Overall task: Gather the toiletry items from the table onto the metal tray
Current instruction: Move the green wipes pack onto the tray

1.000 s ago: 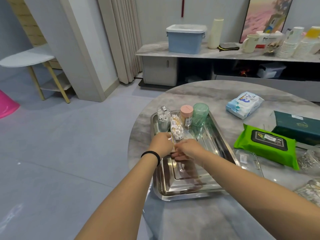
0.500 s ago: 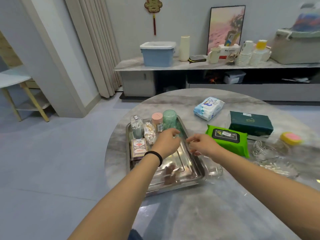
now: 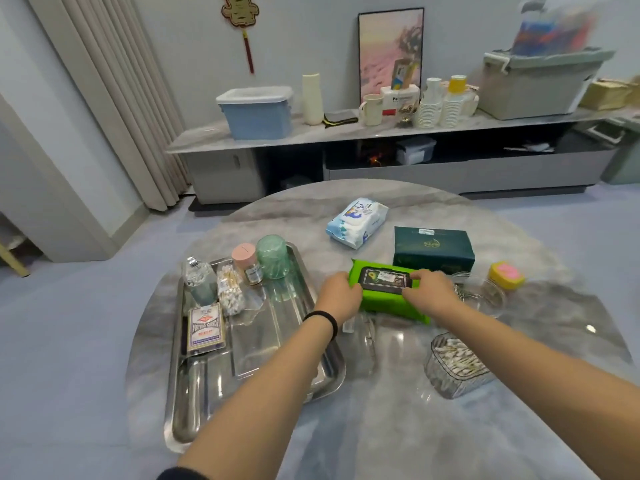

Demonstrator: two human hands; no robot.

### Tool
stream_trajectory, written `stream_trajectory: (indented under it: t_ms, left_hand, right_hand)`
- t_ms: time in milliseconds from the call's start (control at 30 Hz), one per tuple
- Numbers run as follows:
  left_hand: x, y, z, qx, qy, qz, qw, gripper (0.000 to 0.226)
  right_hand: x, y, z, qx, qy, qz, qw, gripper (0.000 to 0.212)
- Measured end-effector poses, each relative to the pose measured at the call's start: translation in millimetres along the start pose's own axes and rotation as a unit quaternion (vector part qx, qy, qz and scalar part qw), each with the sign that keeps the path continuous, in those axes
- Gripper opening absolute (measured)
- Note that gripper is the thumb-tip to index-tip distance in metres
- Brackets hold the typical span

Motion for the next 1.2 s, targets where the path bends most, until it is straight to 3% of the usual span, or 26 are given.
stream_trajectory:
  t_ms: [167, 300, 500, 700, 1200]
  left_hand:
    - [-34, -16, 15, -0.021, 0.052, 0.036, 0.998, 0.043]
    - [-44, -21, 13, 0.065, 0.037, 0.041, 0.996, 0.045]
    - [-43, -5, 0, 0.073, -0.001, -0.003, 0.997, 0.055]
    - [-16, 41, -5, 0.119, -0.048, -0.053, 0.99, 0.045]
    - [26, 117, 99, 0.096, 0.009, -0.081, 0.992, 0.043]
  right_hand:
    - [-19, -10, -8, -0.033, -0.019, 0.04, 0.998, 0.042]
    - [-24, -18, -11, -0.062, -0.03, 0.046, 0.997, 0.051]
    - [-15, -1, 3, -0.107, -0.006, 0.023, 0.994, 0.054]
    - [4, 9, 36, -0.128, 0.032, -0.012, 0.991, 0.063]
    - [44, -102, 117, -0.199, 0.067, 0.087, 0.974, 0.061]
Point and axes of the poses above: each hand's wrist, its own x-axis away from the middle knuckle, its own y-axis out of the back of the hand, z = x × y, the point moved 10 cm from there along -x, towards the middle knuckle, and after that the axes turned 9 degrees about z, right-handed, at the moved point
